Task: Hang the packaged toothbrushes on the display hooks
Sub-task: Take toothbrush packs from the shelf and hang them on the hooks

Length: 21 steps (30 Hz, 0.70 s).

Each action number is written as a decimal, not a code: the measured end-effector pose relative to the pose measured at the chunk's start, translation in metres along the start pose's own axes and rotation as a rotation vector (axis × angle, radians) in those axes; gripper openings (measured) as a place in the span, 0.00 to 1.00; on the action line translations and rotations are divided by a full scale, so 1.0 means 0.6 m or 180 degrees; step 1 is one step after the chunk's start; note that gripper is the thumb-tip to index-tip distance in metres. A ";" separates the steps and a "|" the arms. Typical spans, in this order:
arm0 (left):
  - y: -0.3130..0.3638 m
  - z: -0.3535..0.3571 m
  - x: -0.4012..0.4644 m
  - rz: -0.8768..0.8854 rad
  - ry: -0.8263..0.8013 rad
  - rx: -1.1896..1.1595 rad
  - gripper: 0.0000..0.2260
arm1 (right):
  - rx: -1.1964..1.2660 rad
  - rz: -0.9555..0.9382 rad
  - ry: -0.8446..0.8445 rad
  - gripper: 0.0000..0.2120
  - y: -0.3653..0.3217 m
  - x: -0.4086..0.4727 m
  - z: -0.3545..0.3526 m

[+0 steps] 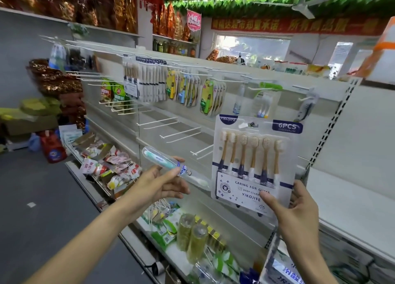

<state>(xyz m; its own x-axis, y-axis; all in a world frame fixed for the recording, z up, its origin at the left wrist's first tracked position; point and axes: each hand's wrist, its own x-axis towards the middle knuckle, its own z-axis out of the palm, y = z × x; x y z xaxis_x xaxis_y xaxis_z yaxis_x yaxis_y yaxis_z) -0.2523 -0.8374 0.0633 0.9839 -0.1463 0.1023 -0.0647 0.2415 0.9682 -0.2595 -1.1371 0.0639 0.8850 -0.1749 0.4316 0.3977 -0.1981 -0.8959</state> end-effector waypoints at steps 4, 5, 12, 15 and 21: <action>0.001 -0.019 0.052 0.0006 -0.0369 -0.0247 0.19 | -0.0019 -0.0113 0.0222 0.18 0.015 0.051 0.001; 0.003 -0.025 0.065 0.0023 -0.0477 -0.0357 0.19 | -0.0015 -0.0138 0.0269 0.18 0.020 0.064 0.000; 0.010 -0.056 0.140 0.0008 -0.0529 -0.0712 0.23 | 0.0160 -0.0148 0.0381 0.17 0.049 0.125 0.001; 0.005 -0.057 0.161 -0.0096 -0.0525 -0.0911 0.26 | 0.0199 -0.0079 0.0399 0.18 0.064 0.134 0.006; -0.004 -0.048 0.202 -0.0113 -0.0630 -0.0208 0.11 | 0.0168 0.0069 0.0425 0.19 0.081 0.142 0.020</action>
<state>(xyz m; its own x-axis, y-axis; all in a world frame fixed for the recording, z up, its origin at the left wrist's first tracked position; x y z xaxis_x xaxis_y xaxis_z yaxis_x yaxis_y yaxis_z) -0.1279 -0.8281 0.0665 0.9331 -0.3400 0.1175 -0.0133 0.2938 0.9558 -0.1619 -1.1501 0.0556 0.8547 -0.3062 0.4193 0.3943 -0.1426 -0.9079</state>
